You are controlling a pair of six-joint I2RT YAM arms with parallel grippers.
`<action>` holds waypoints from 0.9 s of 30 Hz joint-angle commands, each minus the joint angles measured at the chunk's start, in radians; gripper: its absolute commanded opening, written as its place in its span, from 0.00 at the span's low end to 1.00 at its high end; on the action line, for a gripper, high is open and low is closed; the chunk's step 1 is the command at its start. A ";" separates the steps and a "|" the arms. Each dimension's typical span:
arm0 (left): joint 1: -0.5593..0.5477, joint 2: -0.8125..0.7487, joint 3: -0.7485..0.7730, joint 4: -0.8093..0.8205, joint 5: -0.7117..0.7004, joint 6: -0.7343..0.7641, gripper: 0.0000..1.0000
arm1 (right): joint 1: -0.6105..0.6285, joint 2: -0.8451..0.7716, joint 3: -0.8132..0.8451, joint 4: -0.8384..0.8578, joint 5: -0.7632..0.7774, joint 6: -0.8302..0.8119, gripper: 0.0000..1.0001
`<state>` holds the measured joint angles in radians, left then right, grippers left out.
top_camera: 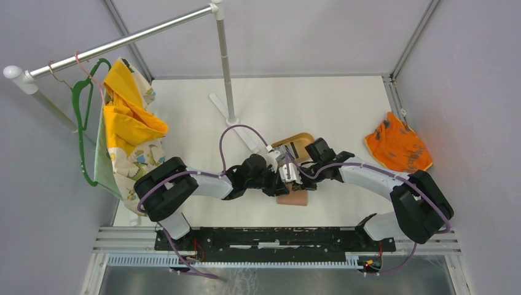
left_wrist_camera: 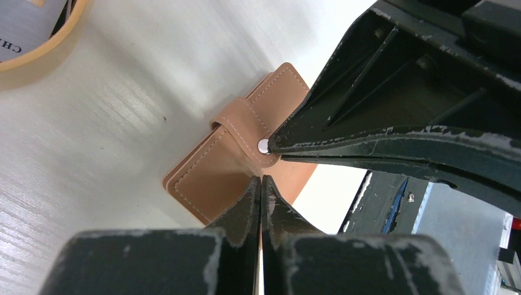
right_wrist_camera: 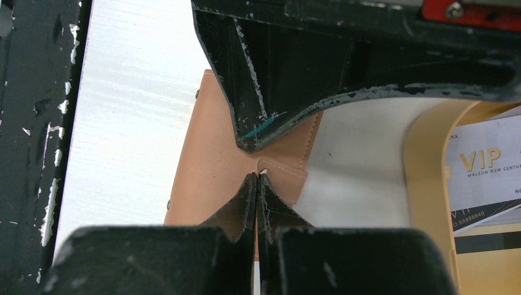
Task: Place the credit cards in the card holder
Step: Close the card holder at the center of the board.
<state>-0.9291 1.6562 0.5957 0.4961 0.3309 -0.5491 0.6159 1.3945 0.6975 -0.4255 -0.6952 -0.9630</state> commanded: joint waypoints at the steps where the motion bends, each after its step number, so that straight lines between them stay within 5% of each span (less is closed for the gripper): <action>1: -0.003 0.018 0.002 -0.013 -0.031 0.015 0.02 | 0.033 -0.012 -0.010 -0.034 -0.015 -0.006 0.00; 27: -0.004 0.001 -0.006 -0.014 -0.033 0.012 0.02 | 0.125 -0.034 -0.052 -0.140 0.115 -0.153 0.00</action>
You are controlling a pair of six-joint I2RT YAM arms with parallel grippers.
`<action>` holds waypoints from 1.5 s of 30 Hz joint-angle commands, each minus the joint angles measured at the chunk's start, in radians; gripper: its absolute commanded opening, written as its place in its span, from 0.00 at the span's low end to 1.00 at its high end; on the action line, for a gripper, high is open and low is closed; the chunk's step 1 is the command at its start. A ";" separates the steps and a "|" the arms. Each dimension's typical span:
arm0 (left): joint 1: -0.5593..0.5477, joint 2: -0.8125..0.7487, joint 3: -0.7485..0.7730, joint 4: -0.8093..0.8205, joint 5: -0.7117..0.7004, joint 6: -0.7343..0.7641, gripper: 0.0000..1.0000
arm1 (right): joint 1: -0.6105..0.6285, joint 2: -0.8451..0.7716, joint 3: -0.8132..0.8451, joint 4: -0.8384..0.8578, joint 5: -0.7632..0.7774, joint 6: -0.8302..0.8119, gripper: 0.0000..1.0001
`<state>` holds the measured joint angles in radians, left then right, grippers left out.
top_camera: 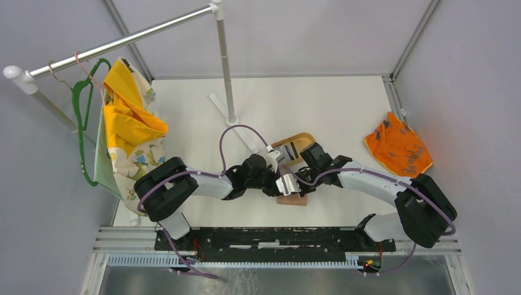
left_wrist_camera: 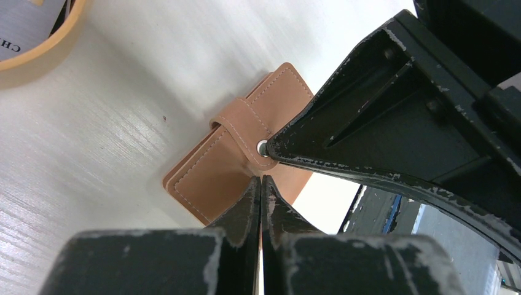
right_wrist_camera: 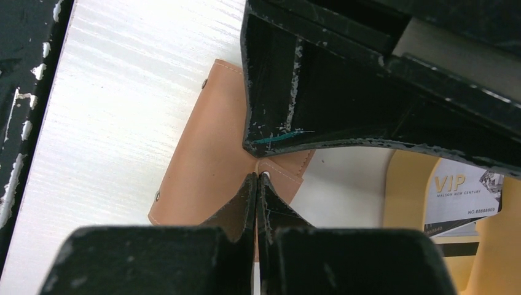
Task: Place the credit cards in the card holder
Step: Close the card holder at the center of the board.
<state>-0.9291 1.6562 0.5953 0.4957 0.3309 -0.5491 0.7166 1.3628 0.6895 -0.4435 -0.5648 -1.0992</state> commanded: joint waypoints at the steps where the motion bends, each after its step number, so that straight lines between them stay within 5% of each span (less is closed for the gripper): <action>1: -0.004 -0.001 -0.006 -0.014 -0.034 0.012 0.02 | 0.025 -0.005 -0.049 -0.123 -0.013 -0.019 0.00; 31: 0.000 -0.026 0.004 0.000 -0.006 -0.012 0.02 | 0.115 -0.048 -0.166 -0.111 0.111 -0.029 0.00; 36: 0.001 -0.081 0.005 -0.007 0.002 -0.017 0.04 | 0.083 -0.139 -0.145 -0.036 0.058 0.041 0.45; 45: 0.000 -0.301 0.019 -0.161 -0.122 0.055 0.22 | -0.137 -0.332 -0.050 -0.130 -0.155 -0.011 0.79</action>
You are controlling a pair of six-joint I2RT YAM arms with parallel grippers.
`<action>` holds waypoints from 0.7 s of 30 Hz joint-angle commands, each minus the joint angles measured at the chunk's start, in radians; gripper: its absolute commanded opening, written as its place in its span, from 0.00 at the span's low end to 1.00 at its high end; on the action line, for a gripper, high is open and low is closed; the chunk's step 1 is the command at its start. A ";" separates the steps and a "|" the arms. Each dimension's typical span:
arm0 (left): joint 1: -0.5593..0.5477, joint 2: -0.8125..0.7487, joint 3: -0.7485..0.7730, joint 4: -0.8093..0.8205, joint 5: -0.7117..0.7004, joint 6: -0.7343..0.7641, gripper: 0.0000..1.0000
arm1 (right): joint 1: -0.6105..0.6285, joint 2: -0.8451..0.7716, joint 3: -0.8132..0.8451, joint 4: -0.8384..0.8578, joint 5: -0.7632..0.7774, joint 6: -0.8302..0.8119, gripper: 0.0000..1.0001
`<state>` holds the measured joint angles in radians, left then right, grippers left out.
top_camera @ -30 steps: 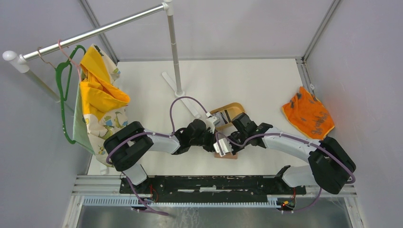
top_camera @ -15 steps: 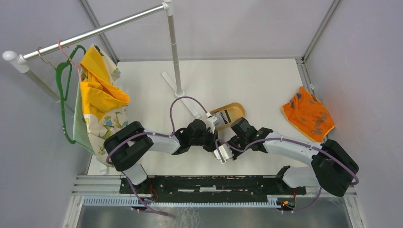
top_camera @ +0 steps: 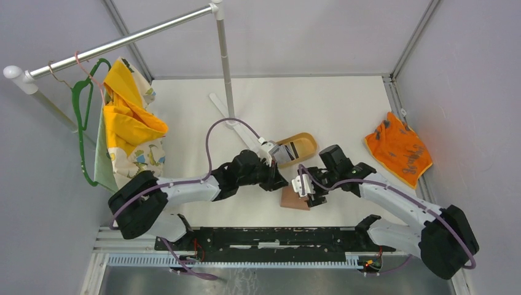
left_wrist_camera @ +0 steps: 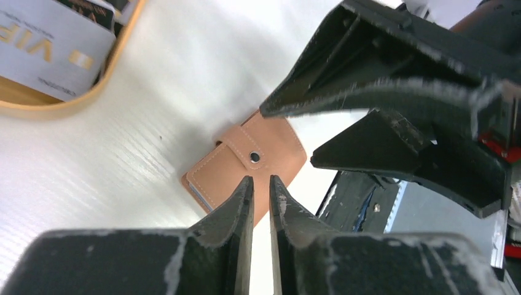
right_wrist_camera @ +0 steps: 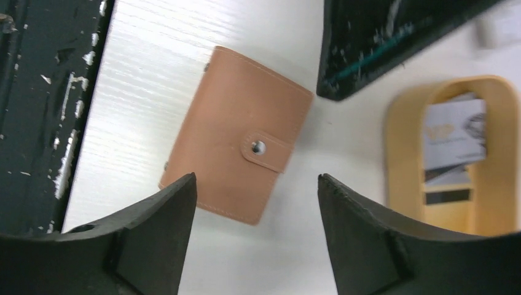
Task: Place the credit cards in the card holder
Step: Close the card holder at the center of the board, then reset both arms
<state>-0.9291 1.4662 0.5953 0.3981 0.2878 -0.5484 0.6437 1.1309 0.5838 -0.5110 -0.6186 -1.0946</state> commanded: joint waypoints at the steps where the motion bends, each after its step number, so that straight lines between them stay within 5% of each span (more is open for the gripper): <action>1: 0.001 -0.139 0.021 -0.083 -0.097 0.067 0.23 | -0.087 -0.123 0.057 -0.052 -0.086 -0.006 0.83; 3: 0.000 -0.210 0.022 -0.122 -0.141 0.091 0.27 | -0.133 -0.172 0.066 0.015 -0.001 0.098 0.97; 5: 0.000 -0.302 0.024 -0.166 -0.202 0.114 0.35 | -0.173 -0.211 0.080 0.158 0.240 0.323 0.98; 8: 0.001 -0.427 0.048 -0.261 -0.331 0.141 0.61 | -0.238 -0.266 0.104 0.326 0.587 0.569 0.98; 12: 0.003 -0.529 0.147 -0.421 -0.479 0.146 0.97 | -0.273 -0.321 0.211 0.325 0.684 0.660 0.98; 17: 0.003 -0.539 0.329 -0.627 -0.508 0.135 1.00 | -0.273 -0.333 0.376 0.233 0.622 0.759 0.98; 21: 0.002 -0.532 0.453 -0.778 -0.554 0.120 1.00 | -0.273 -0.357 0.410 0.234 0.722 0.925 0.98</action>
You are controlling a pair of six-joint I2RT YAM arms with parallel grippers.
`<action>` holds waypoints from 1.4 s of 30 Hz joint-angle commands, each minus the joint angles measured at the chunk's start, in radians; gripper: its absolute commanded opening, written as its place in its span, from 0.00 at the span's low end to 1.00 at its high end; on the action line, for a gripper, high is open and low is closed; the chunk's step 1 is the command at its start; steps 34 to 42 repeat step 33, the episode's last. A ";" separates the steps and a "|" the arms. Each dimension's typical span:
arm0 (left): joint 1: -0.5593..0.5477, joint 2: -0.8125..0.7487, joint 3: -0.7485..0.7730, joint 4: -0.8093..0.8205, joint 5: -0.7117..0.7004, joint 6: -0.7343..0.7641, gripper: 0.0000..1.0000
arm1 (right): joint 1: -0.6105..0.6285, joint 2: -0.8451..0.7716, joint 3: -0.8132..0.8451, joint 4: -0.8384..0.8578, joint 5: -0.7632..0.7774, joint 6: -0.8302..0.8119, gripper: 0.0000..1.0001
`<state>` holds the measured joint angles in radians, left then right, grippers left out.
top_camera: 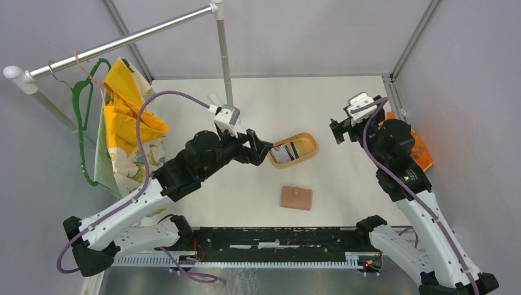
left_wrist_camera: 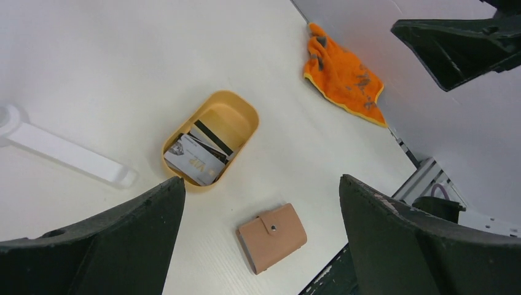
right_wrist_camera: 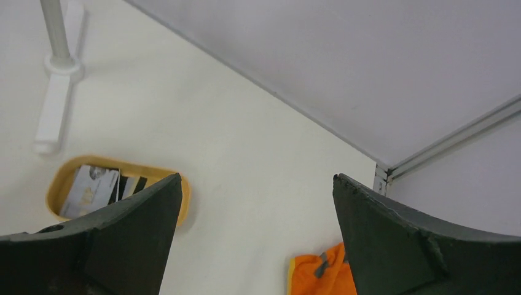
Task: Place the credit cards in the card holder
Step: Reset both arms
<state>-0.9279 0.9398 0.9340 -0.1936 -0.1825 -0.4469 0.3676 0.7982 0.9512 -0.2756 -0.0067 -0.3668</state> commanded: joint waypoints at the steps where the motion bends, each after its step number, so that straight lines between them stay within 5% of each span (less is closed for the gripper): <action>1: 0.002 -0.008 0.133 -0.209 -0.095 0.022 1.00 | 0.004 -0.036 0.042 -0.002 0.122 0.212 0.98; 42: 0.001 -0.102 0.101 -0.232 -0.136 0.015 1.00 | -0.014 -0.065 0.053 -0.056 -0.045 0.132 0.98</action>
